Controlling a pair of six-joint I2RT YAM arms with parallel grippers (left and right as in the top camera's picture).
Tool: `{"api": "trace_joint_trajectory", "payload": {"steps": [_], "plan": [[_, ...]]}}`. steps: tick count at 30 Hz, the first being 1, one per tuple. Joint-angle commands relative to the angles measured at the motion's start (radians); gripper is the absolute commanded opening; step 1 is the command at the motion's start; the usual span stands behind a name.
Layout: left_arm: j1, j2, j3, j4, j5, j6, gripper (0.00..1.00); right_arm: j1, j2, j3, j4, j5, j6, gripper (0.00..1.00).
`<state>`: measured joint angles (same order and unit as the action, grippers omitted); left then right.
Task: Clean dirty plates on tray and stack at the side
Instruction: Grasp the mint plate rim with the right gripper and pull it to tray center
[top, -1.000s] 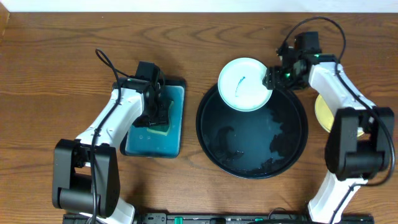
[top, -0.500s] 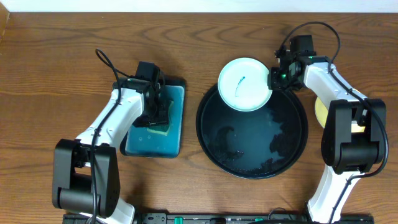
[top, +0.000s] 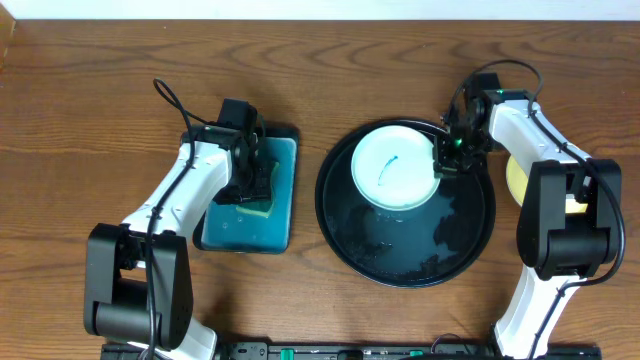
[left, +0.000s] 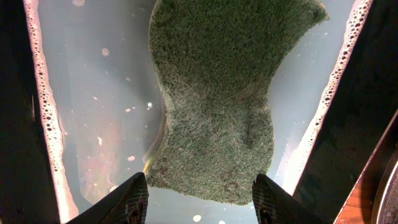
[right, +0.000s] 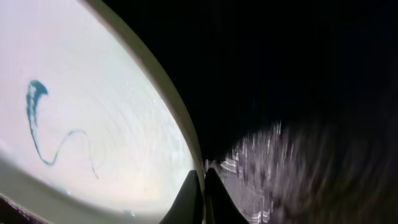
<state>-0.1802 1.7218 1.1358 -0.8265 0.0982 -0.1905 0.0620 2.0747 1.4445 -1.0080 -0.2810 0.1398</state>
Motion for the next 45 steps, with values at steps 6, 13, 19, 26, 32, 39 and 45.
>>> {"api": "trace_joint_trajectory", "payload": {"steps": [6,13,19,26,32,39,45], "plan": [[0.0,-0.01,-0.008,-0.003,-0.004,-0.013,0.56,0.026,-0.036,-0.002,-0.143,-0.012,-0.025,0.01],[0.0,-0.01,-0.008,-0.004,-0.004,-0.013,0.56,0.075,-0.036,-0.035,-0.154,-0.011,-0.025,0.01],[0.0,-0.01,-0.008,-0.007,-0.004,-0.013,0.56,0.085,-0.036,-0.037,-0.087,0.012,-0.024,0.27],[0.0,-0.01,-0.008,-0.01,-0.001,-0.013,0.56,0.082,-0.036,-0.037,0.025,0.019,-0.022,0.14],[-0.001,-0.01,-0.008,-0.01,-0.001,-0.013,0.56,0.097,-0.036,-0.039,0.019,0.019,-0.021,0.01],[-0.001,-0.01,-0.008,-0.006,-0.001,-0.013,0.56,0.114,-0.036,-0.039,-0.001,0.019,-0.021,0.01],[-0.001,-0.01,-0.008,0.007,-0.001,-0.013,0.56,0.126,-0.036,-0.039,0.002,0.019,-0.021,0.01]]}}
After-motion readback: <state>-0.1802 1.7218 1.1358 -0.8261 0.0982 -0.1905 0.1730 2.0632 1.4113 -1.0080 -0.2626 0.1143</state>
